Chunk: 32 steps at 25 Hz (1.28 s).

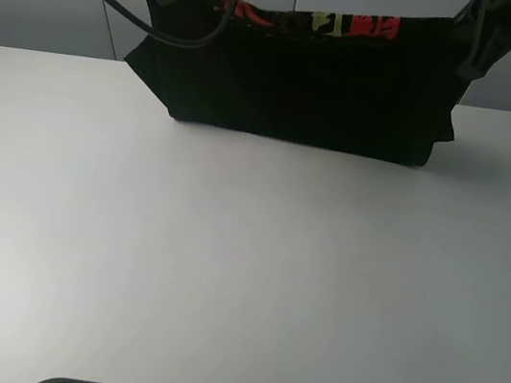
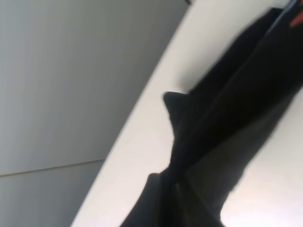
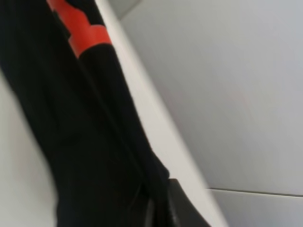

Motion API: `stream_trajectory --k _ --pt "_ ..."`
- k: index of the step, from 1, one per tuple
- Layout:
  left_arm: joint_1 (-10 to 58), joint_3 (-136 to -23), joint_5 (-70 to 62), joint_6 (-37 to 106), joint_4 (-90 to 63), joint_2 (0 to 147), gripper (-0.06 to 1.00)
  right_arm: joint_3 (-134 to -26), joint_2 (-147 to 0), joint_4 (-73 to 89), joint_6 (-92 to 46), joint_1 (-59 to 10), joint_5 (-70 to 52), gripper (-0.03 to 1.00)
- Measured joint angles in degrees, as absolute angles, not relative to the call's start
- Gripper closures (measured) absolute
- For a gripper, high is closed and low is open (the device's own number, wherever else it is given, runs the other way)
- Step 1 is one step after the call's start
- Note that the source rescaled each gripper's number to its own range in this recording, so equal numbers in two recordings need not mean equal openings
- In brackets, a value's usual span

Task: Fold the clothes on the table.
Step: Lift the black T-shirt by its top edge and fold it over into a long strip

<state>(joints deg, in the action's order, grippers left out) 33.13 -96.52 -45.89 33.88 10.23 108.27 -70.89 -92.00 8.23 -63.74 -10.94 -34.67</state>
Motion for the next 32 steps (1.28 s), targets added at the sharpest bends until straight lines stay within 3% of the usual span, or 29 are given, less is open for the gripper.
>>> stream_trajectory --k 6,13,17,23,25,32 --pt "33.1 -96.5 -50.1 40.1 4.6 108.3 0.94 -70.9 -92.0 14.6 -69.4 -10.9 -39.0 0.97" --pt "33.1 -96.5 -46.6 36.9 5.7 108.3 0.94 -70.9 -92.0 14.5 -67.9 -10.9 -35.1 0.97" --pt "33.1 -96.5 -40.0 29.9 11.0 108.3 0.94 -70.9 -92.0 13.5 -66.4 -10.9 -26.8 0.97" --pt "33.1 -96.5 -30.2 8.5 30.5 108.3 0.94 -70.9 -91.9 9.6 -59.5 -10.9 -11.9 0.97" --pt "33.4 -96.4 -33.7 11.2 29.6 108.3 0.94 -71.0 -91.7 9.6 -60.1 -10.9 -14.6 0.97" --pt "35.1 -88.9 -46.9 38.5 6.4 106.3 0.94 -71.0 -90.9 16.1 -75.0 -10.9 -43.6 0.97"
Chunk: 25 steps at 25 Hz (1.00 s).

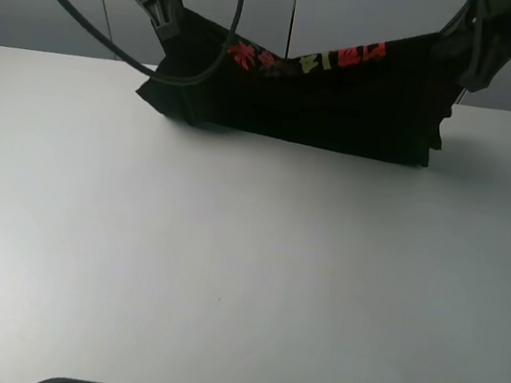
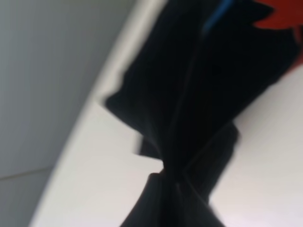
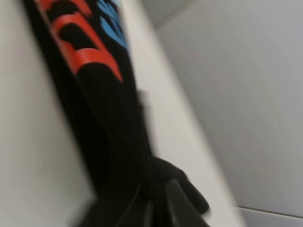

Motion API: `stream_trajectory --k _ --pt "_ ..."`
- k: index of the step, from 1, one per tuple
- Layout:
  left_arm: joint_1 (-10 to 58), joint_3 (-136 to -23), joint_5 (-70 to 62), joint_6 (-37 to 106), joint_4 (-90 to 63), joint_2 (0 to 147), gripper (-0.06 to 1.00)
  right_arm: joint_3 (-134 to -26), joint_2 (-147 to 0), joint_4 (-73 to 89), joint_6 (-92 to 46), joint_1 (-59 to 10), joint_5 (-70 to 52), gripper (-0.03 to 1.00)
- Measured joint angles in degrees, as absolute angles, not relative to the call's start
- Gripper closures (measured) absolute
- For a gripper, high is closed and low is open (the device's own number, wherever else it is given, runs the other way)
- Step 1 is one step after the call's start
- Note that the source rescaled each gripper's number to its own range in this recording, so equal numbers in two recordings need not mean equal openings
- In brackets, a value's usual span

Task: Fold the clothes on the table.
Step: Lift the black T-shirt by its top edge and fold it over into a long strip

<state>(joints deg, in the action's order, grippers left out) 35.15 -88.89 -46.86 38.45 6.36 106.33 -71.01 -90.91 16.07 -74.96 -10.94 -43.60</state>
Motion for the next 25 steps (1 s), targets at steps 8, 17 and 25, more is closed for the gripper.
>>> stream_trajectory --k 8,17,25 --pt "35.8 -83.1 -58.0 44.5 -0.7 104.0 0.94 -66.4 -88.7 22.8 -84.1 -10.9 -63.2 0.97" --pt "35.9 -71.9 -59.5 45.1 -6.0 97.0 0.94 -49.3 -78.6 25.0 -84.3 -10.9 -58.7 0.97" --pt "35.9 -66.4 -50.6 38.4 -7.5 96.1 0.94 -45.4 -76.7 27.6 -78.2 -10.9 -47.6 0.97"
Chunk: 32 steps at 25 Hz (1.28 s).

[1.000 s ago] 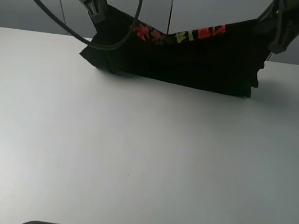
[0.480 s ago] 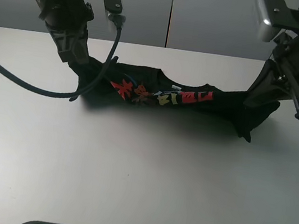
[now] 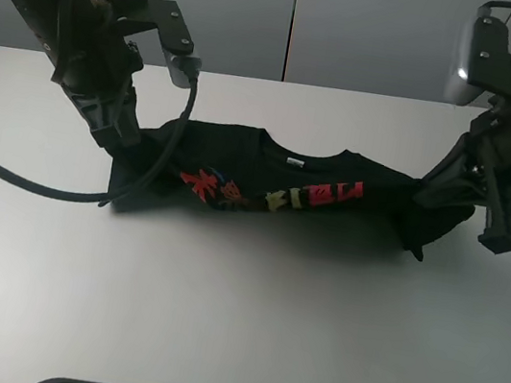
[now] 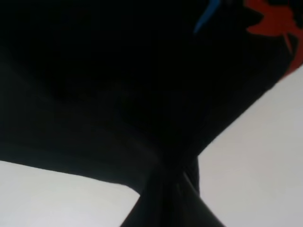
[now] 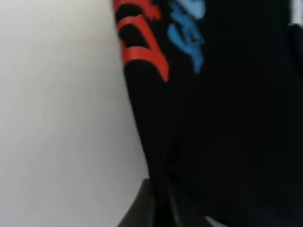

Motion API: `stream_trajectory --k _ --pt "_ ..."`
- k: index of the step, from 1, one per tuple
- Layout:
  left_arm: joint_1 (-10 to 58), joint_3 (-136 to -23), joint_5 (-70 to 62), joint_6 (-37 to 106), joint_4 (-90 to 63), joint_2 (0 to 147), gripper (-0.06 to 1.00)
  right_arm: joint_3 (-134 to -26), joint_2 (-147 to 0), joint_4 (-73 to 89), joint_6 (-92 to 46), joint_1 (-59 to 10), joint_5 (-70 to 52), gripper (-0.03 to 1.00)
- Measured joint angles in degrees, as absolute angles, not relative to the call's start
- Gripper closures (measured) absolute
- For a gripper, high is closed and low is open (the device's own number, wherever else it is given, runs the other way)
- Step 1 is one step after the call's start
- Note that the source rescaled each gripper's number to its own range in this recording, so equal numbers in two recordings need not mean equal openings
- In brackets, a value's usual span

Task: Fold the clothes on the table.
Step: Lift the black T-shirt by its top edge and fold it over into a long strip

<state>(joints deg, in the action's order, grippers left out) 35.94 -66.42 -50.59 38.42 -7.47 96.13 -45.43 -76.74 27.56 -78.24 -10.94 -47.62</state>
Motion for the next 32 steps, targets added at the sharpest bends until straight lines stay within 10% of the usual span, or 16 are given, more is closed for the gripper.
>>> stream_trajectory --k 27,30,32 --pt "35.8 -64.2 -15.1 -15.4 32.9 111.4 0.94 -45.4 -101.9 27.8 -70.9 -10.9 -0.9 0.95" --pt "34.9 -64.2 -12.0 -21.1 35.2 111.8 0.78 -45.4 -102.4 27.9 -69.0 -10.9 0.4 0.74" --pt "34.4 -64.2 -11.6 -22.6 35.5 111.8 0.5 -45.4 -102.5 29.4 -67.0 -10.9 0.6 0.38"
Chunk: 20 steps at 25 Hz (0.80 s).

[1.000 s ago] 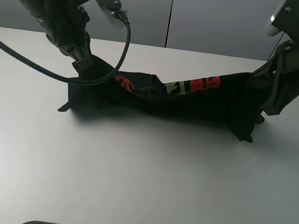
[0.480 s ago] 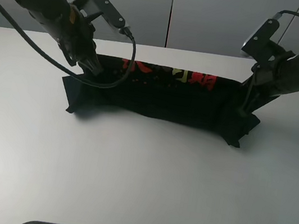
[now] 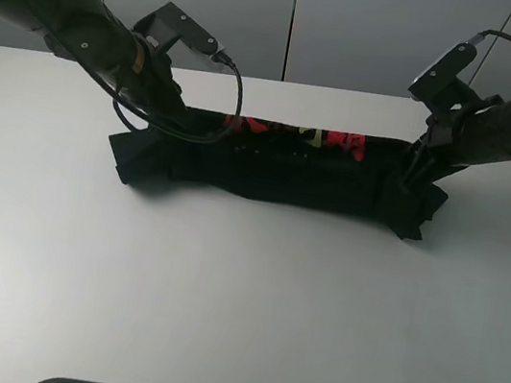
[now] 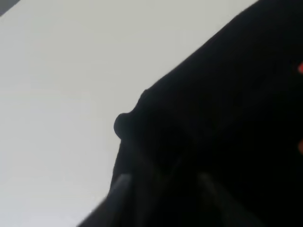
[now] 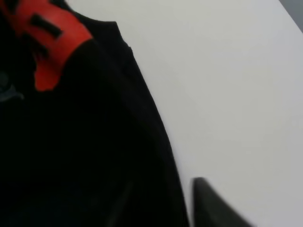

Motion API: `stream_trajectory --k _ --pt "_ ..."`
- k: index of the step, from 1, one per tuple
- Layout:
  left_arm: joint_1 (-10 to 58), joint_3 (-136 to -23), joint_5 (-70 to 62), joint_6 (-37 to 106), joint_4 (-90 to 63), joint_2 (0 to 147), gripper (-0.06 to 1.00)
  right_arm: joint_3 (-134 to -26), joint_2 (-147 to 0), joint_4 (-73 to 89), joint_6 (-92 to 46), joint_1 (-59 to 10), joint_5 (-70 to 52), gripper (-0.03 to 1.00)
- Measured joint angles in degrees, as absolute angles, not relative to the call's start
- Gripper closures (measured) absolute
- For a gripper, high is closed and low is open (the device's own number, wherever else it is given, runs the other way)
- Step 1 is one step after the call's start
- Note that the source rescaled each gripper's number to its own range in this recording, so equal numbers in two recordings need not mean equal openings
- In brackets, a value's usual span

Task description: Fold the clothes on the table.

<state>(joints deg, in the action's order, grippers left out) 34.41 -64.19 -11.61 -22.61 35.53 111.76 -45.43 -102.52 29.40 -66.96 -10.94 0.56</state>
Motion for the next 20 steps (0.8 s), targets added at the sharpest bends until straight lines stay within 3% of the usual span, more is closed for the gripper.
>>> stream_trajectory --k 1,2,3,4,9,14,20 --pt "34.3 -64.2 -11.6 -23.4 35.5 111.8 0.3 -45.4 -102.5 30.6 -65.3 -10.9 0.9 0.17" --pt "34.3 -64.2 -11.6 -24.7 35.5 111.8 0.13 -45.4 -102.5 32.3 -63.5 -10.9 1.3 0.07" --pt "34.3 -64.2 -11.6 -26.1 35.5 111.8 0.02 -45.4 -102.5 35.0 -62.3 -10.9 1.6 0.01" --pt "34.3 -64.2 -11.7 -27.6 35.5 111.9 -0.02 -45.4 -102.5 37.1 -61.7 -10.9 1.7 -0.01" --pt "34.3 -64.5 -16.7 -33.2 32.2 111.9 -0.04 -45.4 -100.4 47.2 -59.7 -10.9 -1.9 -0.03" --pt "33.6 -67.5 -24.5 -29.4 22.1 111.9 -0.04 -46.2 -97.2 50.7 -53.1 -10.9 -8.5 -0.03" --pt "30.2 -69.8 -27.8 -23.6 14.1 111.9 -0.04 -48.9 -97.6 36.6 -33.4 -10.4 -16.1 -0.03"
